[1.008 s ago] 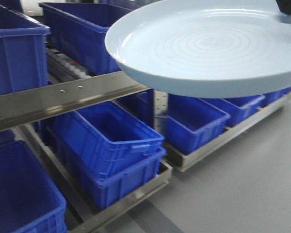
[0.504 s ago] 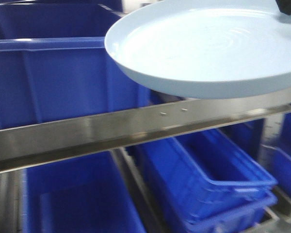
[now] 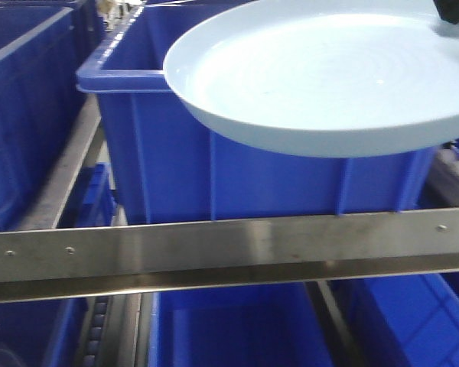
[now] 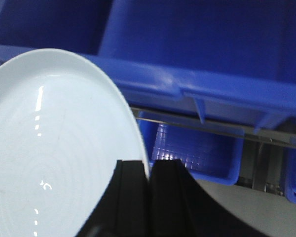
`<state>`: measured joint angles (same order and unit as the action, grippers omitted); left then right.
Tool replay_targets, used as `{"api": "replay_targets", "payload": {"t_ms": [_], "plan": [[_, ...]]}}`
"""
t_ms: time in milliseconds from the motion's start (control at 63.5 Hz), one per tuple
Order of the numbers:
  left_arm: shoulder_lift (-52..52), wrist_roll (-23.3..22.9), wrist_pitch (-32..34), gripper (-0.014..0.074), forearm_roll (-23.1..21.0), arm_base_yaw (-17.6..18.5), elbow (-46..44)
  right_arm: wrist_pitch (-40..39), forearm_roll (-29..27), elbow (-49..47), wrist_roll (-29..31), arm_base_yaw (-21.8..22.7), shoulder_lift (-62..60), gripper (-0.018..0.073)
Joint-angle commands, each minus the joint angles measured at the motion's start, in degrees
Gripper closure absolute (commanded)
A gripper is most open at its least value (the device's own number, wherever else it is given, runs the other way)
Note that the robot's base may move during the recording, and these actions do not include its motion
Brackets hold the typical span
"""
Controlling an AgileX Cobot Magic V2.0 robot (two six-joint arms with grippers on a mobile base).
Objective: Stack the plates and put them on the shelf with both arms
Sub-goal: 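Carry the plate in the right gripper while driving to the crate shelf, then hold the plate above the blue crate on the shelf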
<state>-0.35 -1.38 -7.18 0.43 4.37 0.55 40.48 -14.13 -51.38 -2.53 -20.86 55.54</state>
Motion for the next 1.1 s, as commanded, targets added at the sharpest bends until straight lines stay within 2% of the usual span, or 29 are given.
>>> {"api": "replay_targets", "payload": {"t_ms": [0, 1087], "plan": [[-1.1, 0.0, 4.9, 0.0495, -0.4, 0.3, 1.3, -4.0, -1.1, -1.6, 0.3, -0.1, -1.0, 0.0503], [-1.1, 0.0, 4.9, 0.0495, -0.4, 0.3, 1.3, -4.0, -1.1, -1.6, 0.3, -0.1, -1.0, 0.0503]]}}
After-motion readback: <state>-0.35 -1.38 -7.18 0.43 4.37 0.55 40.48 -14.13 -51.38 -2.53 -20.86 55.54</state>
